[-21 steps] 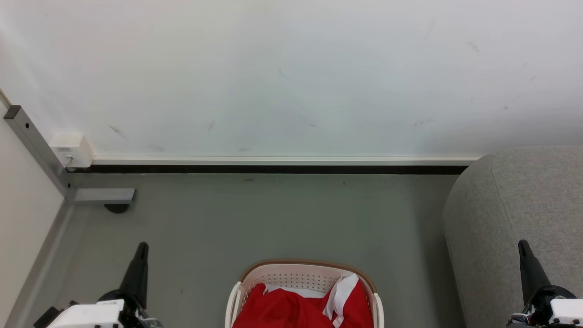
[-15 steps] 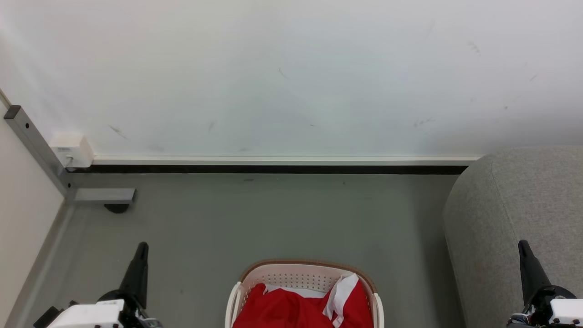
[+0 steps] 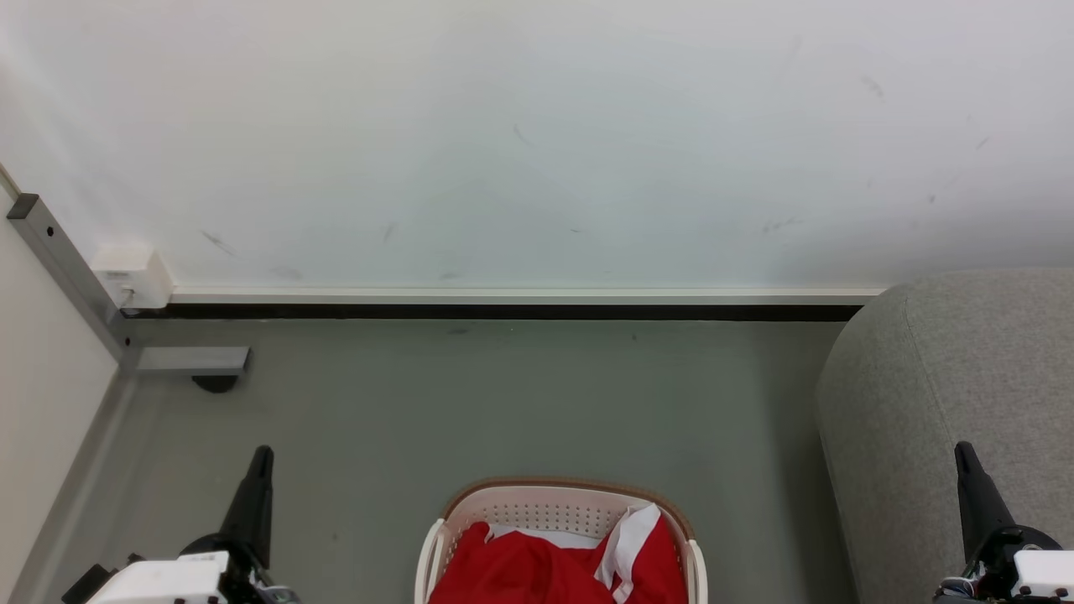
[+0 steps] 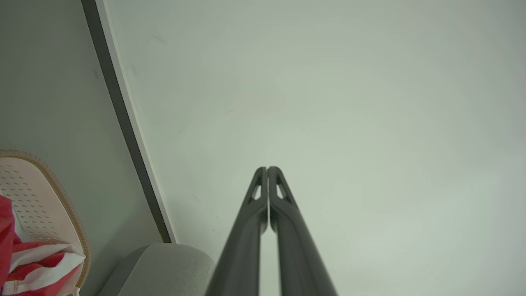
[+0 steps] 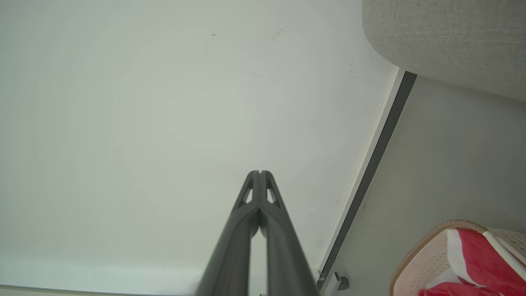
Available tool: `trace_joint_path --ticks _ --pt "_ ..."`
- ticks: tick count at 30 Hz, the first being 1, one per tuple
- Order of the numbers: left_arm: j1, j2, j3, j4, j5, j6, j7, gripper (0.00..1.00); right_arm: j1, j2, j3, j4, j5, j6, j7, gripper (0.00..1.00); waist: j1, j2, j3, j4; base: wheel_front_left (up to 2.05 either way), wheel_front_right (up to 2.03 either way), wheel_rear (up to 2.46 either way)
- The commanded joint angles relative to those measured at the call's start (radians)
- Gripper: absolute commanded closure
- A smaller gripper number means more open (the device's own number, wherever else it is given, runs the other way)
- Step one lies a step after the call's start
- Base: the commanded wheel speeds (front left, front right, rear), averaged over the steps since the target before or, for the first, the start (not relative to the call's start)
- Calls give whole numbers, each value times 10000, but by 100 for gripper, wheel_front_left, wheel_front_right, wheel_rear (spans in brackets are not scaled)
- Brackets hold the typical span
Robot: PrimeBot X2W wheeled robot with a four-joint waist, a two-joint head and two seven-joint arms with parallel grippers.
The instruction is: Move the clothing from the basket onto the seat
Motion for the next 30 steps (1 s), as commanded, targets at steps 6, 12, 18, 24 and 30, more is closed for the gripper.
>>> trace_joint_path --ticks 6,12,18,24,30 --pt "110 -34 -12 127 8 0 -18 0 107 34 28 127 5 0 -8 0 0 0 1 0 0 0 0" --pt "222 -63 -60 45 -32 0 -230 0 187 76 321 -55 -39 -1 -255 0 0 0 7 -2 0 0 0" --pt "220 -34 -141 -284 122 0 -522 0 166 67 631 -362 -158 -2 -557 0 0 0 15 -14 0 0 0" --pt "216 195 -439 -637 1025 0 -840 0 140 60 848 -566 -747 -3 -833 0 0 0 25 -32 0 0 0" --pt "214 188 -416 -864 2049 0 -1059 0 121 53 992 -747 -1657 -4 -1049 0 0 0 33 -56 0 0 0"
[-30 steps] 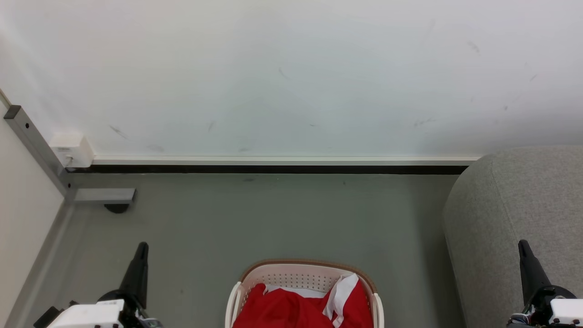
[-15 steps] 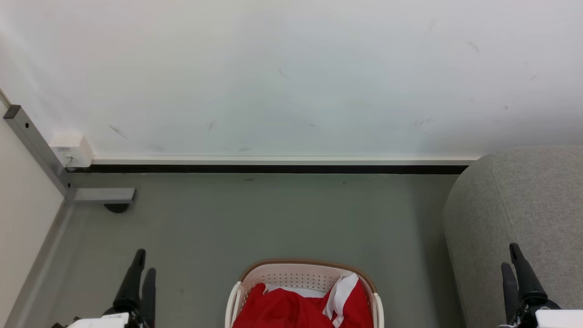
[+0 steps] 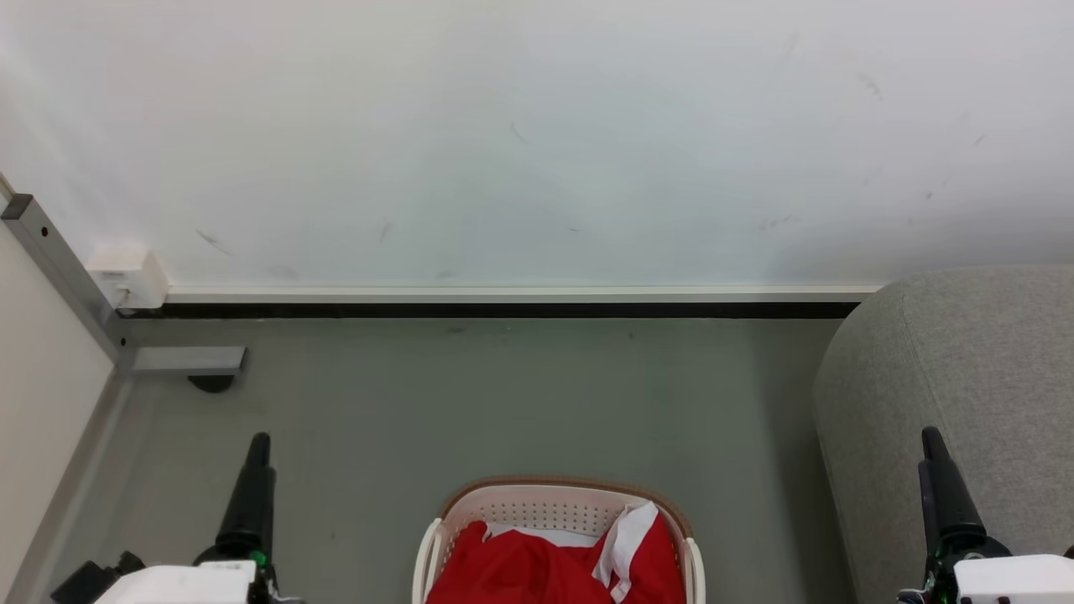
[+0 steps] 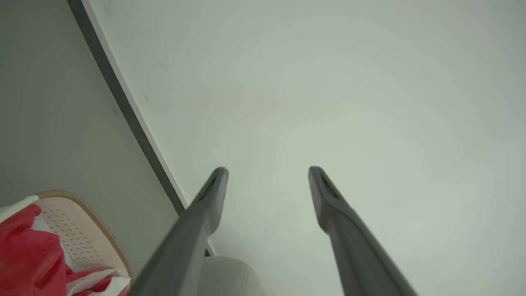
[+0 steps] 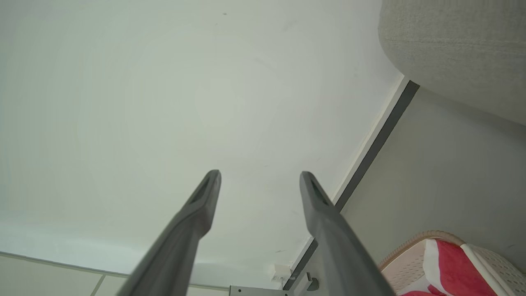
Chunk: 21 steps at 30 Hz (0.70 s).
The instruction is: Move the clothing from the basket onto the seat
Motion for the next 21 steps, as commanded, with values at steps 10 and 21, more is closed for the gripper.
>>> trace_joint_path --ticks 10,21 --pt "-121 100 92 -467 2602 -9 -468 0 -228 -110 333 -410 -2255 -5 -465 0 0 0 -20 -53 0 0 0" --pt "7 205 -74 -642 5345 -9 -857 0 -244 -122 648 -449 -4401 -7 -857 0 0 0 -68 -72 0 0 0"
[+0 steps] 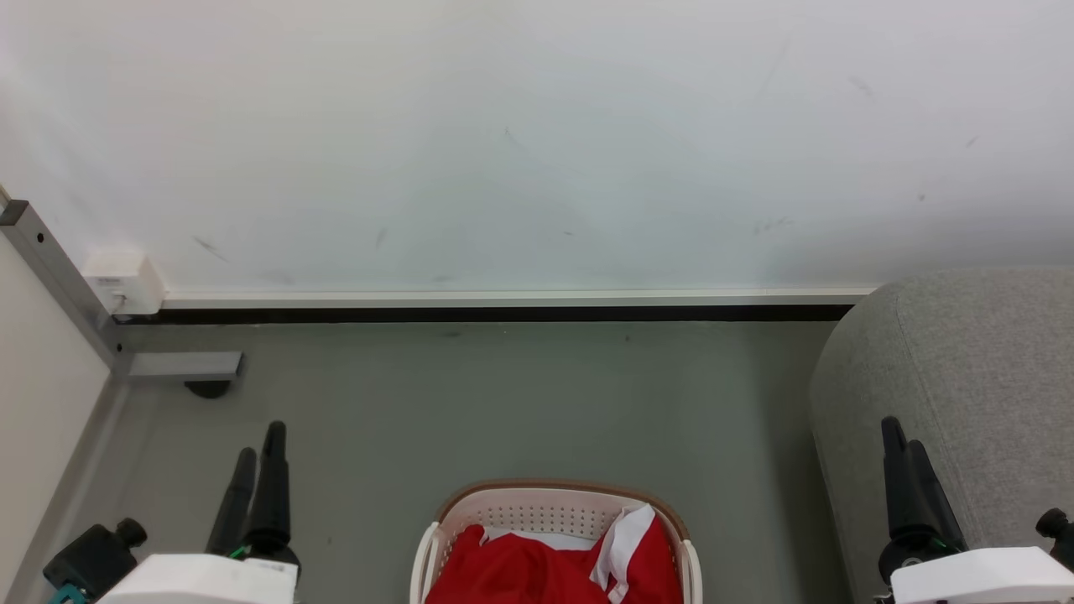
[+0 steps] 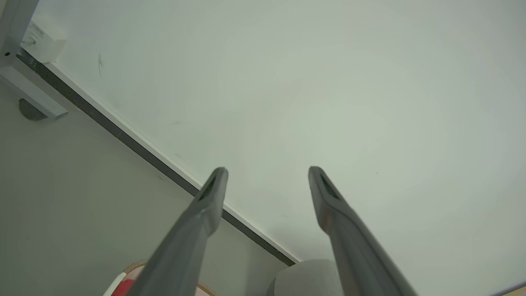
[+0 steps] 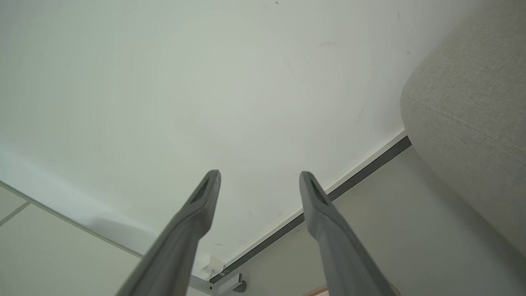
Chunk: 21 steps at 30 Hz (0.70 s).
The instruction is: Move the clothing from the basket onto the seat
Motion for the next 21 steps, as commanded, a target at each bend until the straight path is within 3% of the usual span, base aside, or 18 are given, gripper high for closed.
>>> trace_joint_path --ticks 1,10,21 --pt "-13 171 -20 -183 539 -9 -90 0 -236 -103 68 -133 -466 -7 -111 0 0 0 -2 0 0 0 0" --pt "86 267 -284 -119 2329 199 -385 0 -261 -113 316 84 -2595 -9 -395 0 0 0 -40 -22 0 0 0" --pt "134 405 -457 13 3634 296 -704 0 -307 -122 464 397 -3997 -10 -725 0 0 0 -45 -75 0 0 0"
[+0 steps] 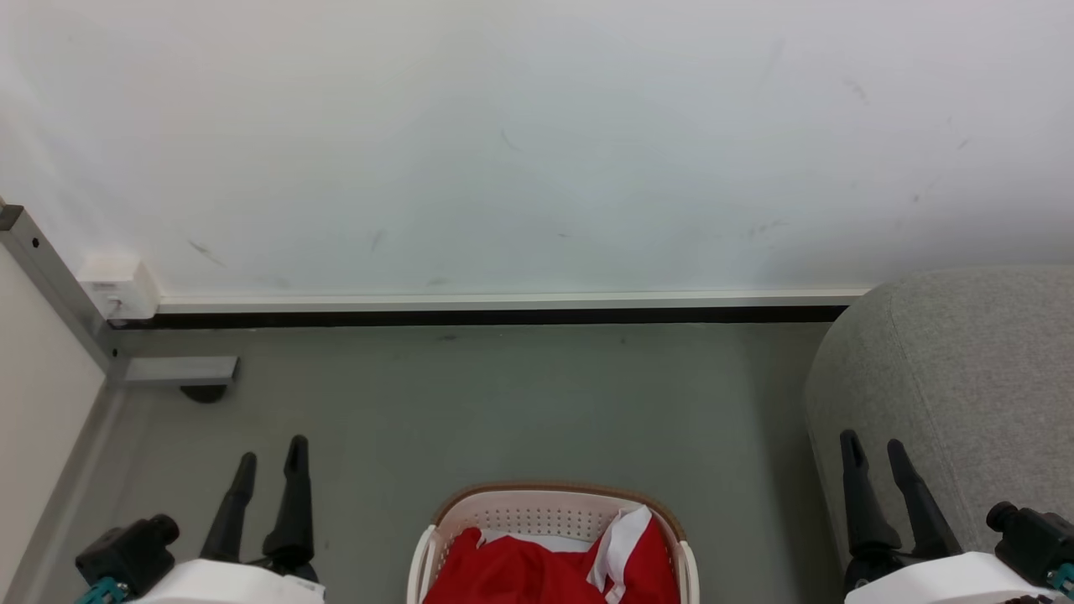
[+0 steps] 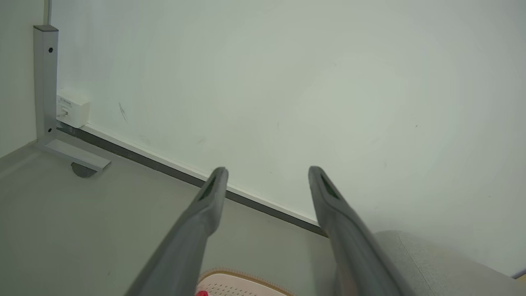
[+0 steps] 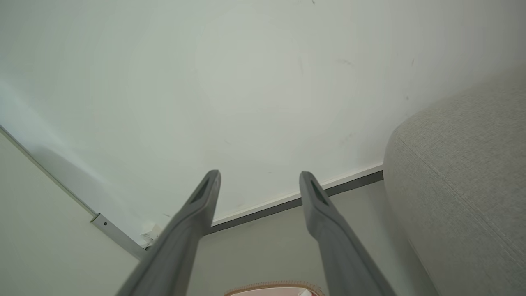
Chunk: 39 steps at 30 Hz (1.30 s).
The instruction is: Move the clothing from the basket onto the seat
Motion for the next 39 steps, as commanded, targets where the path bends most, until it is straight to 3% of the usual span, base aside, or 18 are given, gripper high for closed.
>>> trace_joint_path --ticks 1,39 --pt "-14 142 -29 -67 344 -4 -100 0 -246 -101 17 -41 -331 -11 -126 0 0 0 -2 -7 0 0 0" --pt "65 202 -245 93 3696 -123 -990 0 -312 -117 377 158 -3281 -17 -989 0 0 0 -77 -132 0 0 0"
